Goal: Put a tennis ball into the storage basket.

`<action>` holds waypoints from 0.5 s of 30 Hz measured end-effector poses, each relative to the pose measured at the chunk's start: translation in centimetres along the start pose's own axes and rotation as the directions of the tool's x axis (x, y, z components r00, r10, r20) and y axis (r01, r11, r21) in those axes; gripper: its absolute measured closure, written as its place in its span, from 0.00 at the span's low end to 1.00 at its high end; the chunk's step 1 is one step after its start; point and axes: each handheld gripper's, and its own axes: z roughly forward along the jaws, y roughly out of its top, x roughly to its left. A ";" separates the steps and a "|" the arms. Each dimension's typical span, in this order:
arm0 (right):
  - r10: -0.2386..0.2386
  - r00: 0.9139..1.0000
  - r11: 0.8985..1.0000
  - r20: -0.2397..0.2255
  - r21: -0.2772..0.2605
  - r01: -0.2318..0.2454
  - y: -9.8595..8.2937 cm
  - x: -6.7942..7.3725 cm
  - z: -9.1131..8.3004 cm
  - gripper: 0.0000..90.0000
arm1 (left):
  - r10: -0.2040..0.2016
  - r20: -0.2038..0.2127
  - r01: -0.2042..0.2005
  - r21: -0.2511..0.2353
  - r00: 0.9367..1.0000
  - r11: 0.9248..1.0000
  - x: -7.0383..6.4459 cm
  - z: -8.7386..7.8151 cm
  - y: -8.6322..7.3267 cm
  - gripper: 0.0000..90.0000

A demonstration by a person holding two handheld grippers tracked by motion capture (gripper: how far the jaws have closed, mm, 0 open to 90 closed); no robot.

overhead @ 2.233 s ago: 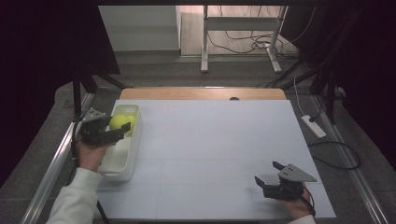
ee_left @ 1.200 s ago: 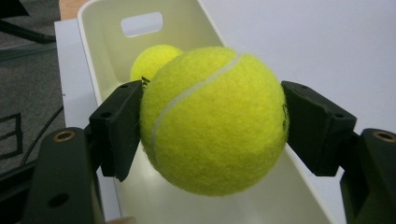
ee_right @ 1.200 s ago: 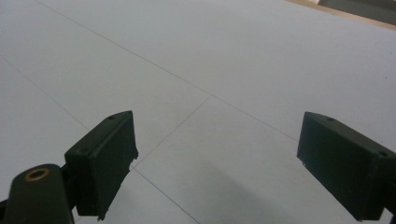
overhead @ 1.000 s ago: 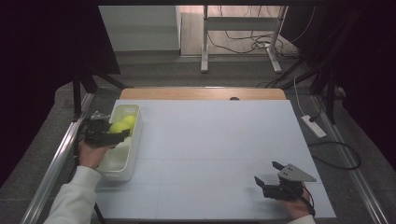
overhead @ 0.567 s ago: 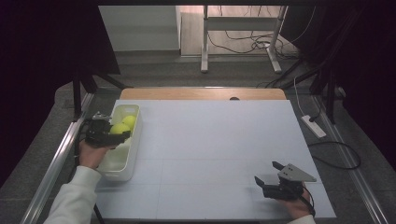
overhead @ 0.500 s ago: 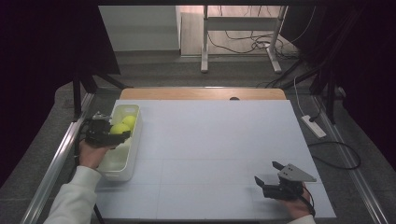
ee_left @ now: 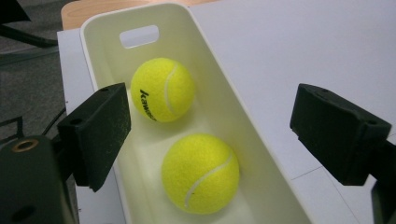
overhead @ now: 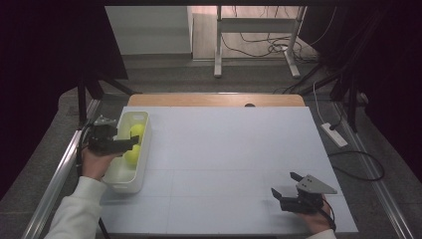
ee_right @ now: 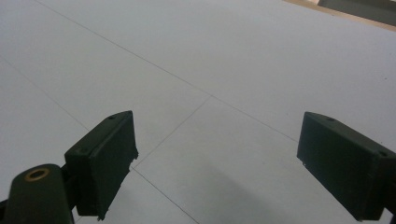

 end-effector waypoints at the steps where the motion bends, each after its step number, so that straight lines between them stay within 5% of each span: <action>1: 0.000 1.000 1.000 0.000 0.000 0.000 0.0 0.0 0.0 0.13 | 0.000 0.000 0.000 0.000 1.000 1.000 0.0 0.0 0.0 0.14; 15: 0.000 1.000 1.000 0.003 -0.001 0.000 0.0 0.0 0.0 0.13 | 0.029 0.067 -0.020 -0.127 0.997 0.992 -1.2 -1.5 -0.1 0.13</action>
